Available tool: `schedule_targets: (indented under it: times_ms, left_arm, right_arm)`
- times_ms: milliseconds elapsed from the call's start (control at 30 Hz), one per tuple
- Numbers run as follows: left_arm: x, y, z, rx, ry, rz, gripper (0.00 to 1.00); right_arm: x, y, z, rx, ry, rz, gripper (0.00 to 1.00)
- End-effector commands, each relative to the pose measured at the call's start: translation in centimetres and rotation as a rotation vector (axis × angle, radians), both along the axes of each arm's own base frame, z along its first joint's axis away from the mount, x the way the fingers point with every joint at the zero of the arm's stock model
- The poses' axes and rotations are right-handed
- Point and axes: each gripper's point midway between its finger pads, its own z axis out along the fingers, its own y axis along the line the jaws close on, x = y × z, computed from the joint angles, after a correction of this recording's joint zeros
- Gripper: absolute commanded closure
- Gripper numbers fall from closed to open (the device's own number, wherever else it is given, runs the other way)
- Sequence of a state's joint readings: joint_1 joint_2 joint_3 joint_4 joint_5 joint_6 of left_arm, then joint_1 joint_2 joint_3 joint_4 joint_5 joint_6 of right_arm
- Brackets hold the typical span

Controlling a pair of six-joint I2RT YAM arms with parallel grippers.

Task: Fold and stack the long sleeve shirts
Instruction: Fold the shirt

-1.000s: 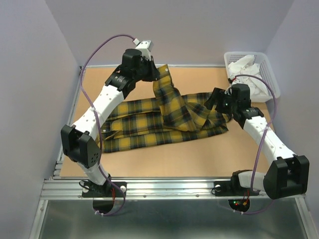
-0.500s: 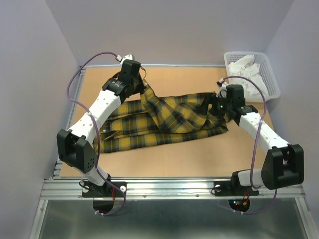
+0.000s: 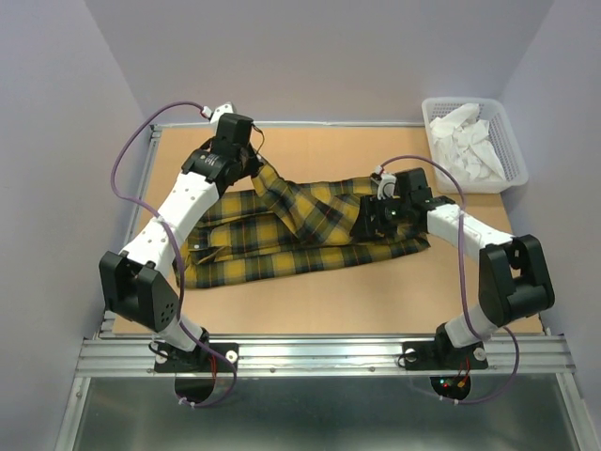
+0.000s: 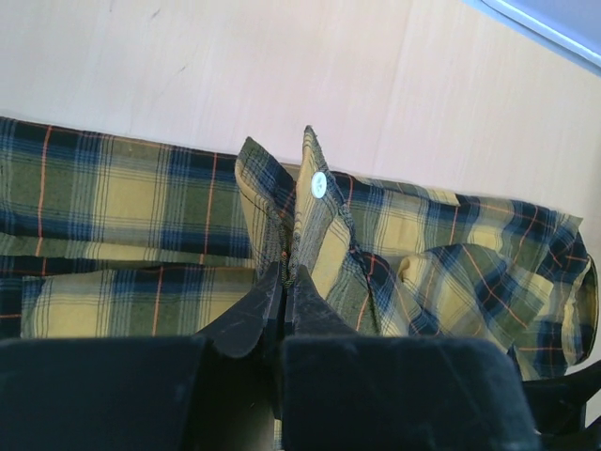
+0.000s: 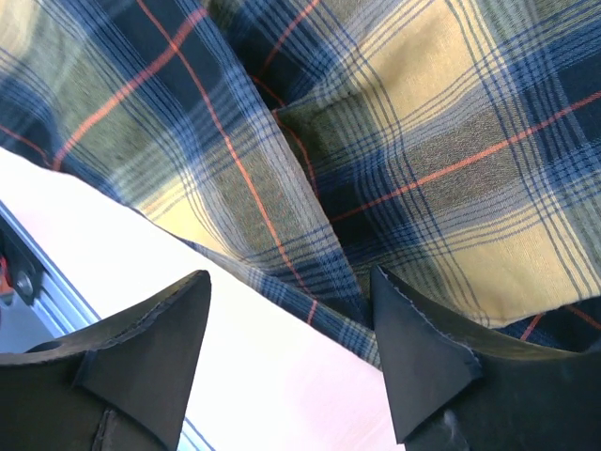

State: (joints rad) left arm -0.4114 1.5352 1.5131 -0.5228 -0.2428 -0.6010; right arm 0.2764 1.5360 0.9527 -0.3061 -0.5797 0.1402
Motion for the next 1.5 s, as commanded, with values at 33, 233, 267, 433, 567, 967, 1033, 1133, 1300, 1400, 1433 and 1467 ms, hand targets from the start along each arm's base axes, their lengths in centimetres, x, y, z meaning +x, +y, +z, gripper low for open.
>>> schedule_targets:
  times_ms: [33, 233, 267, 433, 567, 967, 1033, 1133, 1300, 1400, 1433, 1467]
  left_arm:
    - [-0.3, 1.3, 2.8, 0.0, -0.073, 0.029, 1.0]
    - [-0.5, 1.9, 2.3, 0.021, -0.061, 0.025, 1.0]
    - [-0.6, 2.2, 2.4, 0.021, -0.064, 0.029, 1.0]
    - [-1.4, 3.2, 1.6, 0.037, -0.053, 0.045, 1.0]
    - [-2.6, 4.1, 0.5, 0.047, -0.031, 0.061, 1.0]
    - [-6.4, 8.3, -4.7, 0.079, -0.131, 0.19, 1.0]
    - [-6.5, 9.1, -4.9, 0.107, -0.172, 0.21, 1.0]
    - [-6.2, 10.0, -4.9, 0.15, -0.207, 0.215, 1.0]
    - [-6.0, 11.3, -6.2, 0.196, -0.185, 0.259, 1.0]
    - [-5.9, 11.4, -7.8, 0.184, -0.181, 0.261, 1.0]
    - [-5.9, 11.4, -8.2, 0.17, -0.186, 0.266, 1.0]
    - [-5.9, 11.5, -8.5, 0.172, -0.183, 0.27, 1.0]
  right_arm:
    - [1.5, 0.5, 0.6, -0.004, -0.065, 0.046, 0.28]
    - [2.6, 0.2, 0.2, -0.042, -0.092, 0.043, 0.47]
    - [2.8, 0.0, -0.1, -0.056, -0.091, 0.038, 0.6]
    - [4.2, -0.3, 0.4, -0.088, -0.128, 0.018, 0.92]
    - [5.7, -0.8, 1.7, -0.12, -0.184, -0.011, 0.94]
    - [8.7, -0.3, 1.5, -0.175, -0.184, 0.053, 0.93]
    - [8.7, 0.2, 1.3, -0.163, -0.158, 0.088, 0.92]
    - [8.3, 0.6, 0.5, -0.152, -0.114, 0.13, 0.9]
    - [7.8, 1.1, 0.1, -0.126, -0.079, 0.158, 0.86]
    - [7.7, 1.5, -0.2, -0.12, -0.063, 0.167, 0.85]
    - [7.7, 1.6, -0.5, -0.123, -0.057, 0.166, 0.86]
    - [7.7, 1.7, -0.6, -0.124, -0.054, 0.164, 0.85]
